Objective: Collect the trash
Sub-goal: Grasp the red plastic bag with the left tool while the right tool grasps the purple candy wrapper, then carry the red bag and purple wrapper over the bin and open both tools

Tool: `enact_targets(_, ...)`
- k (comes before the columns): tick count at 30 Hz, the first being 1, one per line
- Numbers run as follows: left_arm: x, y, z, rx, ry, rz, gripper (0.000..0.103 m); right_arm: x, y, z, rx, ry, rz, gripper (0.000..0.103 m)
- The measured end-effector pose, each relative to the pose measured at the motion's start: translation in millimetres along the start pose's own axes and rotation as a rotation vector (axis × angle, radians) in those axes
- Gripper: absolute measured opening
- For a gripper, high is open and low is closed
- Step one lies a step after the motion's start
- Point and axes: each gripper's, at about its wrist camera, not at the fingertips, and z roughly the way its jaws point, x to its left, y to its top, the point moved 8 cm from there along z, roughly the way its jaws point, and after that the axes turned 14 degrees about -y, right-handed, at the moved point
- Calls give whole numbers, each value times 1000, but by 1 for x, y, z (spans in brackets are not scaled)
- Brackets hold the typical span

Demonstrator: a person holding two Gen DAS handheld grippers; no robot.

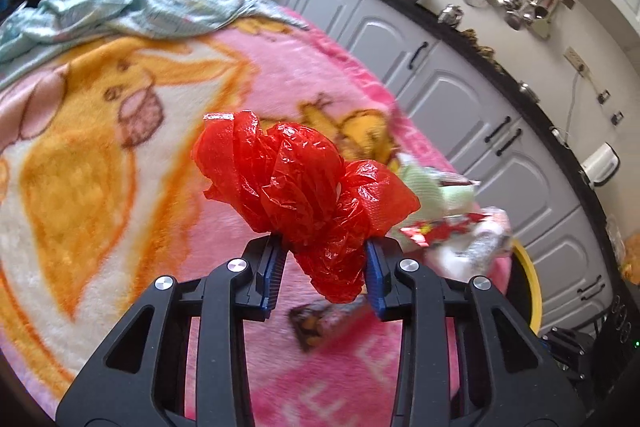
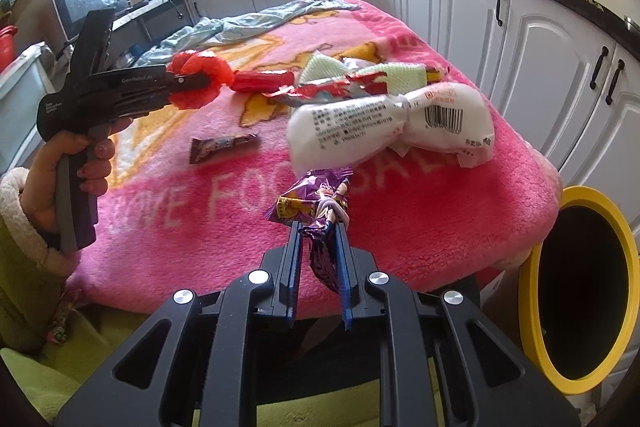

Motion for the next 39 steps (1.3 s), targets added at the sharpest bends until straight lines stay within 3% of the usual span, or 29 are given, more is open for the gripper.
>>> enact_targets(14,-73,-4,0,12,-91,127,27,-12,21,-39,-96,-11,36,16)
enact_targets(39,-158,-15,19,62,-195,262,27,-85,45,-99,-252,-103,178,16)
